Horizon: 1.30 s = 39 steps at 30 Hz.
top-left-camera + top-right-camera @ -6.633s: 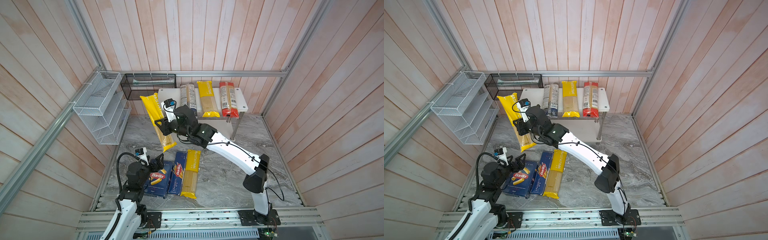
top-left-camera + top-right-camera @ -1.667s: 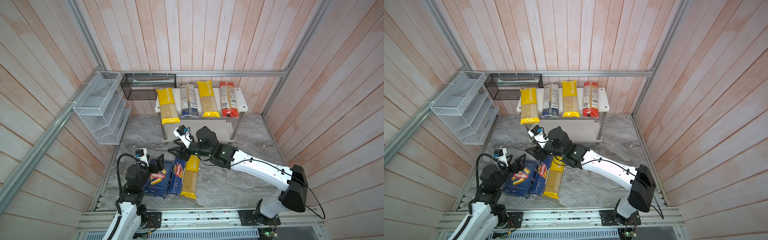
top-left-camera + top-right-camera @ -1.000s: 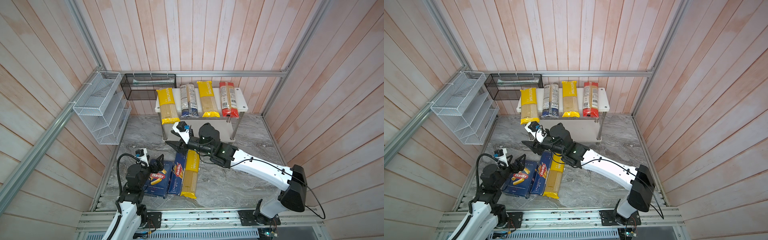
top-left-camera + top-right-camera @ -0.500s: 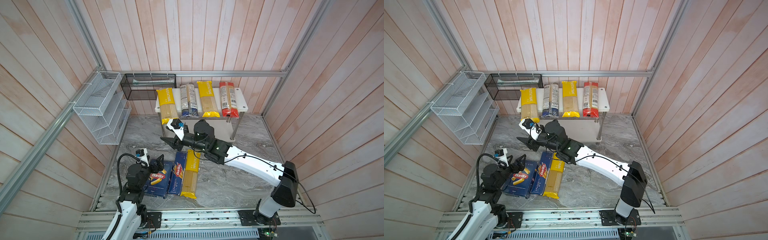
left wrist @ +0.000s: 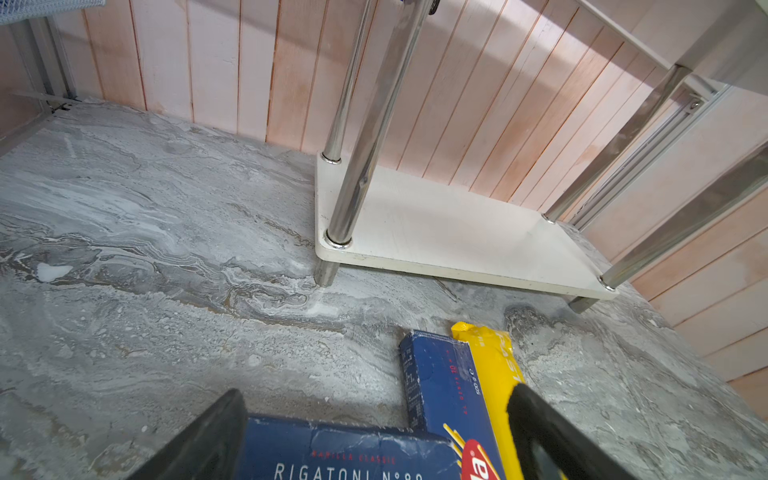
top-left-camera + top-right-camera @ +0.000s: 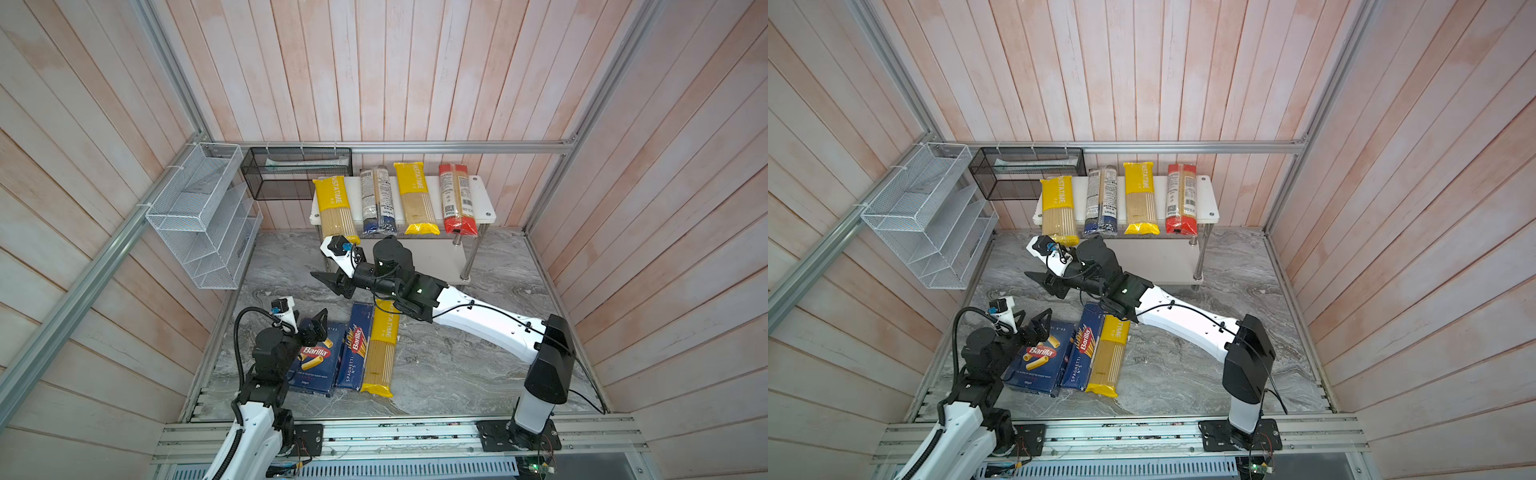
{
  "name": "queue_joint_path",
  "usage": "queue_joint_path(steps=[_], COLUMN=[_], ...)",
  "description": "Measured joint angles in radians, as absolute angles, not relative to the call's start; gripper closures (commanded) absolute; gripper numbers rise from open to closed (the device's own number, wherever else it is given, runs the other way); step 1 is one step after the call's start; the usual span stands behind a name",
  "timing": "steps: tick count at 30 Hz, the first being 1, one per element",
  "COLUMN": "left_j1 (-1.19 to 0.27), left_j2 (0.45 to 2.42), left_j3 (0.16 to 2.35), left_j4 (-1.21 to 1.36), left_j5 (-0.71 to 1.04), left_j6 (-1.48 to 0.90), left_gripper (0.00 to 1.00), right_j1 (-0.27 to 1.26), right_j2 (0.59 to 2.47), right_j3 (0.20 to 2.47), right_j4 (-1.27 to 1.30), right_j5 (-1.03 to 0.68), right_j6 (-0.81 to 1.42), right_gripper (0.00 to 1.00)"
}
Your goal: Place and organize the pasta boxes and bags onto the shelf
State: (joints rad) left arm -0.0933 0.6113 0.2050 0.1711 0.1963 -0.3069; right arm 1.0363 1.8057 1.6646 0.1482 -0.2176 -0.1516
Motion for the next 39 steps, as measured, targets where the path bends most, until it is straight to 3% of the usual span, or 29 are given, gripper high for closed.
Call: queue_joint_path(steps=[26,32,39], left_j1=[-0.093,-0.093,-0.093], left_j2=[0.604,0.603,0.600], left_j3=[0.205,0.205,0.205], left_j4=[0.171,0.171,0.170], left_j5=[0.178,0.178,0.178], left_j6=[-0.307,-0.307,-0.307], left_gripper=[0.00,0.00,0.00], right_j1=[0.999,1.010,1.097], right_j2=[2.193,2.181,1.985], right_j3=[2.228,2.220,1.966], right_j4=[-0.012,-0.067,-0.076], right_j5=[-0.352,-0.337,-0.246], right_j6=[-0.181,-0.197,-0.212], right_gripper=[0.44,0.44,0.44])
